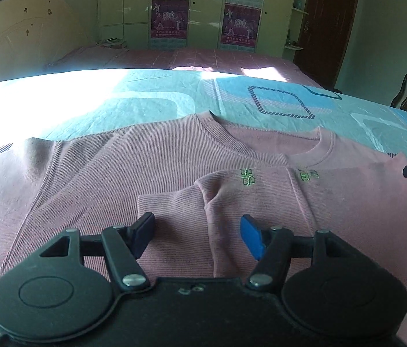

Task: Fold small clothes
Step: 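Lay the sleeve on the chest and open the right tool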

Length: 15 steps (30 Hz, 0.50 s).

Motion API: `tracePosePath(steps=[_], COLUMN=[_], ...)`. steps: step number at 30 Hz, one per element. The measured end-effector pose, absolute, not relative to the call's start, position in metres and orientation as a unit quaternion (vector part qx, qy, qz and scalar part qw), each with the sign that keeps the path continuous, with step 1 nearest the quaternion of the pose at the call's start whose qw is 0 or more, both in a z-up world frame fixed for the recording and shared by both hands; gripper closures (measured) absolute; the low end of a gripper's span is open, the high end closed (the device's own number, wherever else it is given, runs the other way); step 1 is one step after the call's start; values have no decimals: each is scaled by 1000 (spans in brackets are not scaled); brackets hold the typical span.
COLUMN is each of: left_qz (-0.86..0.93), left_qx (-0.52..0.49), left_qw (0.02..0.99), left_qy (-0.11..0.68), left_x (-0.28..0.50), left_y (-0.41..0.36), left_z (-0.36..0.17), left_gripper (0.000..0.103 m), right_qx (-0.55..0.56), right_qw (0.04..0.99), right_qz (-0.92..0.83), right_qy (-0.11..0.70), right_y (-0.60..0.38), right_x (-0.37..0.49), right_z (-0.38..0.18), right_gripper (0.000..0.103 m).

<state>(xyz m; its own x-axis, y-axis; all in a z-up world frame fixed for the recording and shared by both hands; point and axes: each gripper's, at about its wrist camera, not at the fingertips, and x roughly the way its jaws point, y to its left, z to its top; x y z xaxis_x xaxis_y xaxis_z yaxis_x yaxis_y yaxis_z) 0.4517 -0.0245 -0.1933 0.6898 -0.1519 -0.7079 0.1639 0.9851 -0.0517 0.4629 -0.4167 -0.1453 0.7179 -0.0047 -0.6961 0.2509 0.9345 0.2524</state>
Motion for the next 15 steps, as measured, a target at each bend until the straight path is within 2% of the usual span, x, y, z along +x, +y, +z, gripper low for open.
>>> tracePosePath(steps=[2,3,4,6,10,15], left_qz=[-85,-85,-84,-84,-71,-66], left_qx=[9,10,9,6,18,6], left_qw=[919,919,919,920,922,923], left_qy=[384,384,385,382,381,380], left_x=[453,453,454,456,460,461], left_y=[-24,-24,-25,-26,-26,-22], left_z=[-194,-193,-193,-192,-197,-190], left_gripper=[38,38,37,35,29,28], right_qx=[168,167,150,120,133,90], right_qw=[907,907,911,914,916,932], right_qz=[-70,-67,-65,-87,-101,-83], right_qy=[379,381,380,377,365,341], right_y=[-417,-416,-414,-414,-419,-398], right_x=[475,477,477,476,473,454], right_z=[-151,-152,-152,-157,-156,-136], right_gripper=[85,93,95,95,95,94])
